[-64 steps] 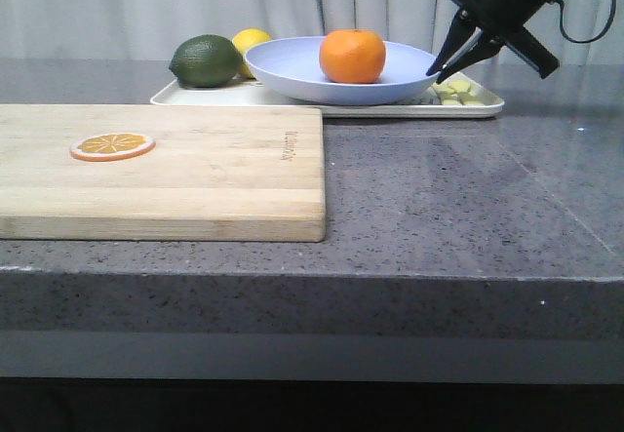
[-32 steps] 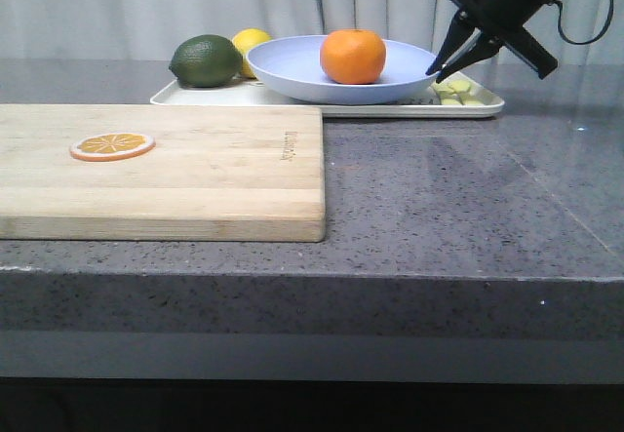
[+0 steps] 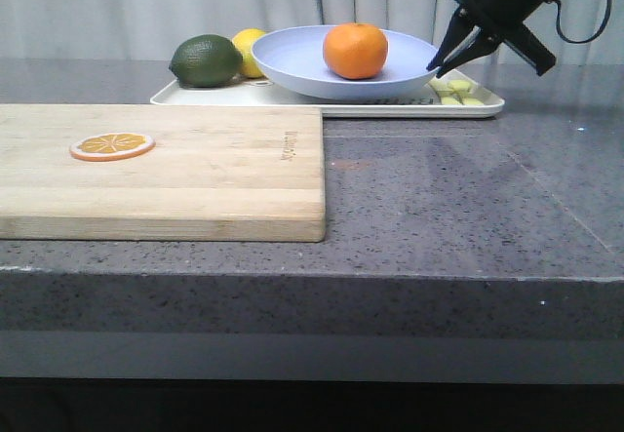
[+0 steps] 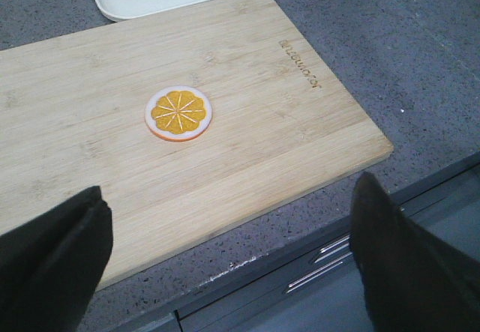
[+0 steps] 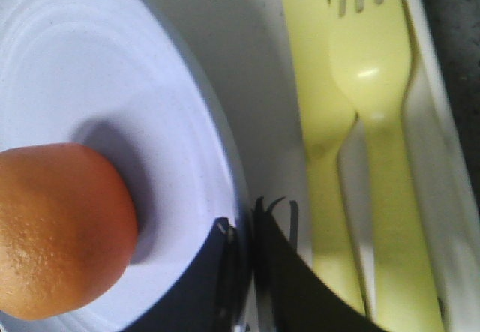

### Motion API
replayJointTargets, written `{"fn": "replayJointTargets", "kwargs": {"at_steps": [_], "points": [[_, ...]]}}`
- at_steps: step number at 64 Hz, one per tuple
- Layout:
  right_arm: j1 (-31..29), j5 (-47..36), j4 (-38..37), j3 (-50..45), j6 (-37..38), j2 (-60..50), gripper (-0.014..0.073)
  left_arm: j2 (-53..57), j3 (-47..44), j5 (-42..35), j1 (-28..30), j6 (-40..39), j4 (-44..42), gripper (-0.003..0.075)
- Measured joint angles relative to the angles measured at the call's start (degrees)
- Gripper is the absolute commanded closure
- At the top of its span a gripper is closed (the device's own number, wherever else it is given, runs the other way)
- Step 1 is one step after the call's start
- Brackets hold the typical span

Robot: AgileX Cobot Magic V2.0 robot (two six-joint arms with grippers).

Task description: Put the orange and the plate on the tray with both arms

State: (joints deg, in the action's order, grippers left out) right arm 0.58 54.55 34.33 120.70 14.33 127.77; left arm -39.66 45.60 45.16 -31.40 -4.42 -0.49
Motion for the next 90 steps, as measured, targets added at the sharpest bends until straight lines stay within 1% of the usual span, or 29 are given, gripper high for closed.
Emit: {"fn": "replayJointTargets", "kwargs": {"at_steps": [8, 15, 22, 28, 38, 52, 67, 73, 80, 85, 90], "points": [[0.0, -0.2, 0.0, 0.0, 0.0, 0.0, 0.0391, 0.0, 0.0, 0.0, 0.0, 0.0, 0.0, 0.0102], [0.0, -0.3, 0.2, 0.2, 0.0, 0.0, 0.0297, 0.0, 0.0, 0.0, 0.0, 0.0, 0.0, 0.0102], [0.0, -0.5, 0.4, 0.3, 0.0, 0.0, 0.0244, 0.0, 0.0, 0.0, 0.0, 0.0, 0.0, 0.0102], [0.0, -0.1, 0.4, 0.3, 0.0, 0.0, 0.0240, 0.0, 0.0, 0.0, 0.0, 0.0, 0.0, 0.0102], [-0.5, 2.9, 0.4, 0.3, -0.2, -1.3, 0.0240, 0.0, 0.0, 0.0, 0.0, 0.0, 0.0, 0.0102], [-1.0, 5.8, 0.4, 0.3, -7.3, -6.7, 0.0240, 0.0, 0.0, 0.0, 0.0, 0.0, 0.0, 0.0102], [-0.6, 9.0, -0.2, 0.3, -12.9, -17.6, 0.0240, 0.0, 0.0, 0.0, 0.0, 0.0, 0.0, 0.0102], [-0.6, 10.5, -3.5, 0.1, -13.7, -22.8, 0.0240, 0.0, 0.0, 0.0, 0.0, 0.0, 0.1, 0.0102], [-0.6, 10.7, -9.2, -3.3, -13.8, -29.7, 0.0242, 0.0, 0.0, 0.0, 0.0, 0.0, 0.1, 0.0102], [-0.6, 10.2, -13.3, -8.5, -13.8, -35.1, 0.0242, 0.0, 0.0, 0.0, 0.0, 0.0, 0.1, 0.0102], [-0.6, 7.8, -17.1, -16.0, -14.3, -42.3, 0.0242, 0.0, 0.0, 0.0, 0.0, 0.0, 0.1, 0.0102]]}}
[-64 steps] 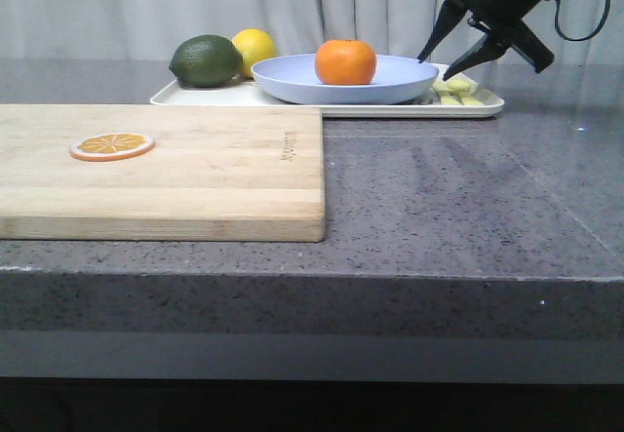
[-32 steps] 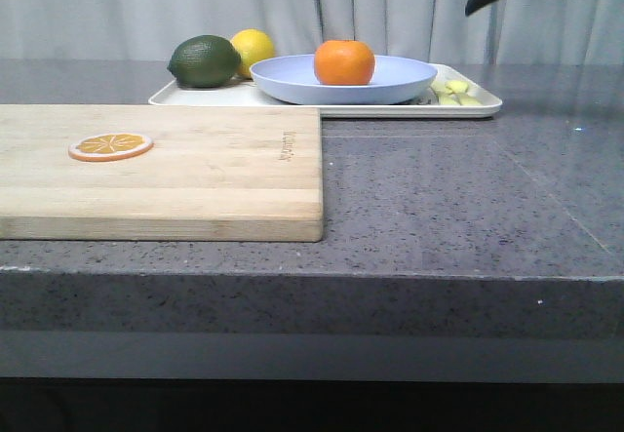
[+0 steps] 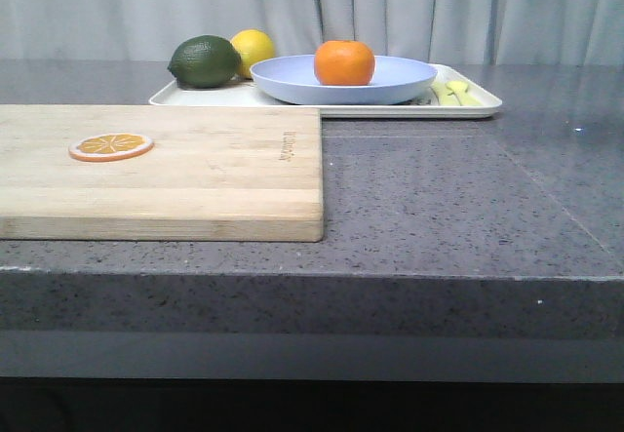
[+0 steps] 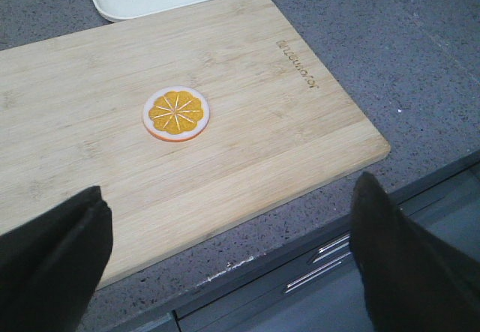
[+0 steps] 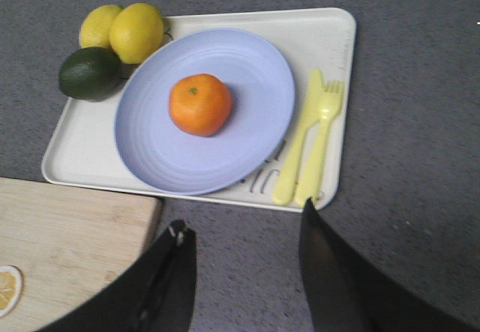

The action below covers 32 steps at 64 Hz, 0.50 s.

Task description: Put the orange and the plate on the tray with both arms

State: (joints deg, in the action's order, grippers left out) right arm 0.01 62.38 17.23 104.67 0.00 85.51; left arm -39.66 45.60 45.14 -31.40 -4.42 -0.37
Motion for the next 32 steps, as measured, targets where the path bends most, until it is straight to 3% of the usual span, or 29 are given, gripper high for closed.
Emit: {"fn": "replayJointTargets", "kwargs": {"at_steps": [13, 32], "points": [[0.0, -8.2, -4.6, -21.9, -6.6, -19.1, 0.0242, 0.0, 0.0, 0.0, 0.0, 0.0, 0.0, 0.0102], [0.0, -9.5, -4.6, -45.1, -12.8, -43.6, 0.0242, 0.0, 0.0, 0.0, 0.0, 0.0, 0.0, 0.0102]]}}
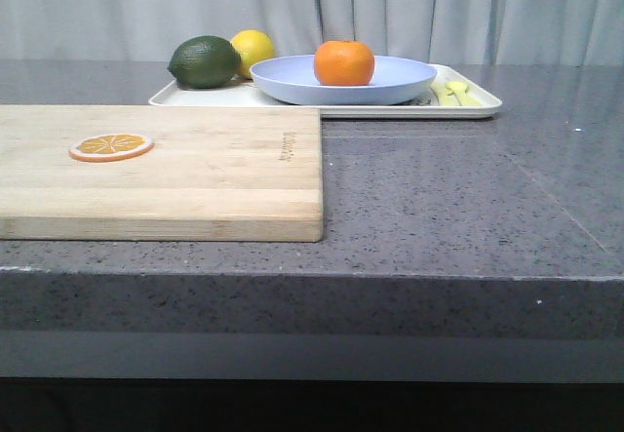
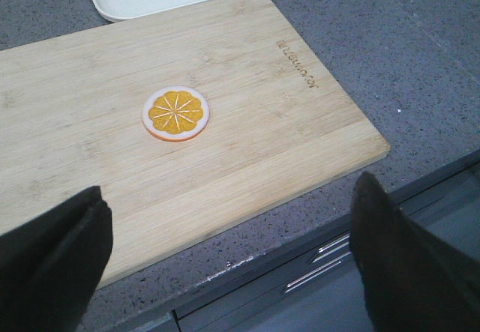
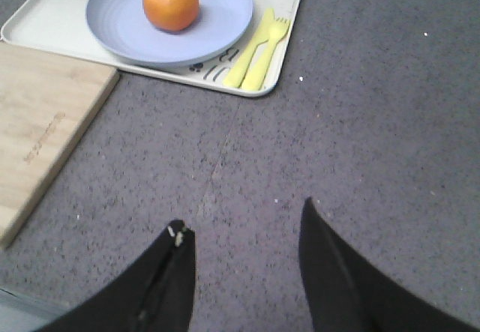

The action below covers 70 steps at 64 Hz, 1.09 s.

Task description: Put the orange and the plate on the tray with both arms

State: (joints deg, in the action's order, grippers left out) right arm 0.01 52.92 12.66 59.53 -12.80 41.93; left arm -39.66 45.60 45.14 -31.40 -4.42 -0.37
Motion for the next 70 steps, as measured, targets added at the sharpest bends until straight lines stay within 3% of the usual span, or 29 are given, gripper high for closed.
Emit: {"fn": "replayJointTargets", "kwargs": {"at_steps": [26, 43, 50, 55, 70], "points": [[0.0, 4.3, 3.0, -16.5, -1.4, -21.5, 0.0242, 0.0, 0.0, 0.0, 0.0, 0.0, 0.0, 0.0102], [0.0, 2.5, 3.2, -22.1, -1.4, -24.2, 0.0245, 0.0, 0.0, 0.0, 0.0, 0.0, 0.0, 0.0103], [0.0, 1.5, 3.2, -23.6, -1.4, -24.2, 0.0316, 0.0, 0.0, 0.0, 0.0, 0.0, 0.0, 0.0111], [0.0, 0.7, 3.2, -24.3, -1.4, -24.2, 0.0410, 0.0, 0.0, 0.0, 0.0, 0.0, 0.0, 0.0163], [0.0, -1.5, 3.2, -25.5, -1.4, -24.2, 0.0645, 0.0, 0.0, 0.0, 0.0, 0.0, 0.0, 0.0491]]}}
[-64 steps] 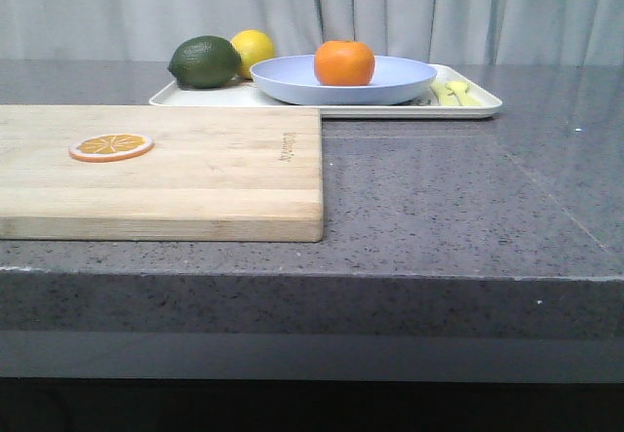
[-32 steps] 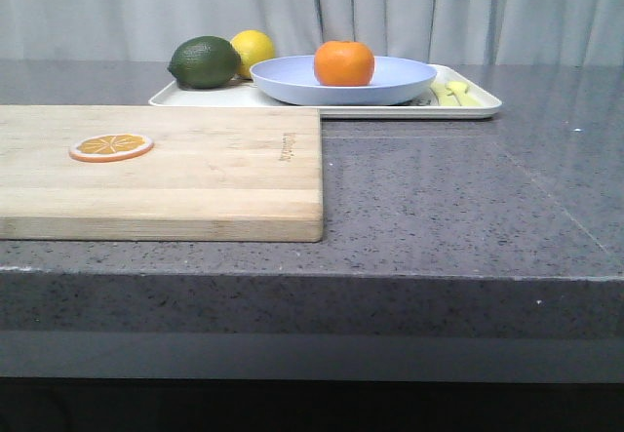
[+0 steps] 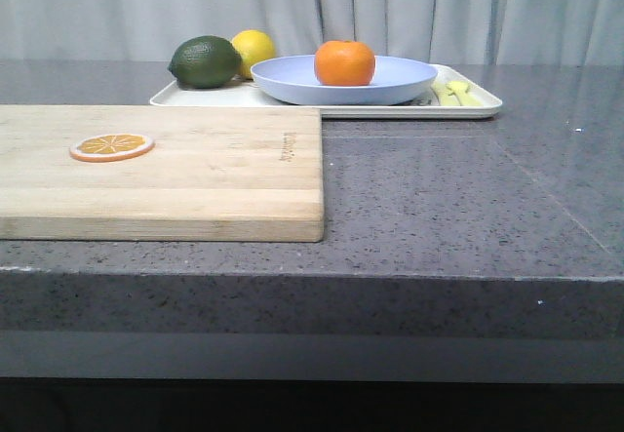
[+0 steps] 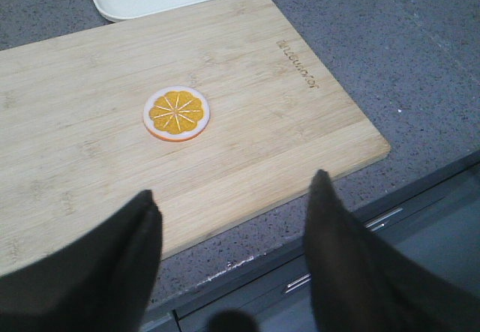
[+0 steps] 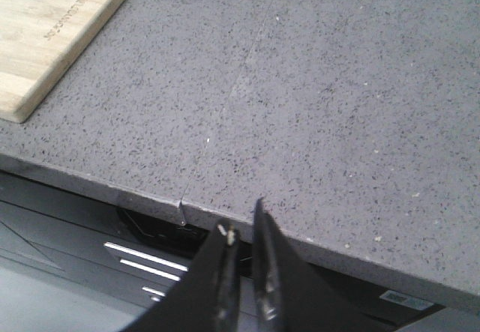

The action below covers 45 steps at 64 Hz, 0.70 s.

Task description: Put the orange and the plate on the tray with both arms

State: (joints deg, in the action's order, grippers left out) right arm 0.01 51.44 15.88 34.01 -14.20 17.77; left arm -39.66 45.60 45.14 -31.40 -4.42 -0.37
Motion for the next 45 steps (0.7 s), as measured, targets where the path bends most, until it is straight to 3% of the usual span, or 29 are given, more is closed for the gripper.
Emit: {"fn": "replayJointTargets", "kwargs": {"at_steps": [6, 18, 45], "points": [[0.0, -1.3, 0.0, 0.0, 0.0, 0.0, 0.0659, 0.0, 0.0, 0.0, 0.0, 0.0, 0.0, 0.0608], [0.0, -4.4, 0.0, 0.0, 0.0, 0.0, 0.0659, 0.0, 0.0, 0.0, 0.0, 0.0, 0.0, 0.0736], [0.0, -4.8, 0.0, 0.0, 0.0, 0.0, 0.0659, 0.0, 0.0, 0.0, 0.0, 0.0, 0.0, 0.0740]]}}
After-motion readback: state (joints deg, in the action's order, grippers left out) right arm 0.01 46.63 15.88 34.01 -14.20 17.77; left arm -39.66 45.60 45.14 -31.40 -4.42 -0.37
